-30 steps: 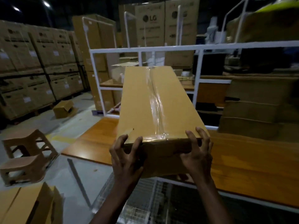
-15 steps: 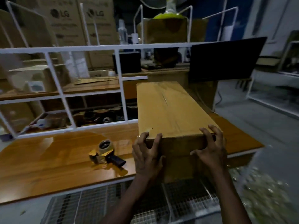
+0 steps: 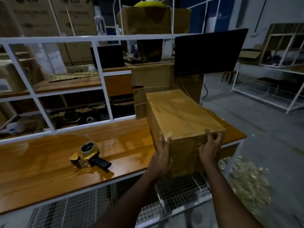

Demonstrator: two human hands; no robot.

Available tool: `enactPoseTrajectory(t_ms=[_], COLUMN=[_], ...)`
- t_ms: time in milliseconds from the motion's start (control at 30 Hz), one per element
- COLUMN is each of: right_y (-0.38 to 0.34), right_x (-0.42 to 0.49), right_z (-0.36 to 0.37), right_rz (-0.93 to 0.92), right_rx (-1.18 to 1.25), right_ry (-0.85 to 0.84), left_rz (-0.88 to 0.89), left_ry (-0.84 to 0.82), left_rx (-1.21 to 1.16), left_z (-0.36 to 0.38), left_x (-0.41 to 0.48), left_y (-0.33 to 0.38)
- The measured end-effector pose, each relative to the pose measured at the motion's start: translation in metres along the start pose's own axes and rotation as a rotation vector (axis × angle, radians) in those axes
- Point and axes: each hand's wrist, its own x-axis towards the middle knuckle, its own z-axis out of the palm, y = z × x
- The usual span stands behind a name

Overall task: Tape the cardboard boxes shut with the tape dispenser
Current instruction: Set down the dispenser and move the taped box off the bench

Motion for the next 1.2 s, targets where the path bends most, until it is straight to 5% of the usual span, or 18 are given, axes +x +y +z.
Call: enactPoseTrajectory(t_ms=[433,600,867,1200], right_y=[0.052,0.059,0.076,0.002], right_x=[0.017,0.054,0.111,0.076], right_z=[-0.001,-0.016,-0.029,-0.027], right_rz=[0.115,0.151,0.191,0.025], right_rx=[0.13,0.229,-0.062,-0.189], right_ry=[0.213,0.037,-0.327,-0.168], left_rz=[0.015,-0.022,-0.036,-0.101], left_ry=[-0.147,-0.254,-0.483,-0.168], left_rx=[-0.051,-0.035,0.05,0.095], left_z=[0.055,0.06,0.076,0.017], left_x=[0.036,0.101,0.183,0.143], left_y=[0.035,0.053,0.081,0.015])
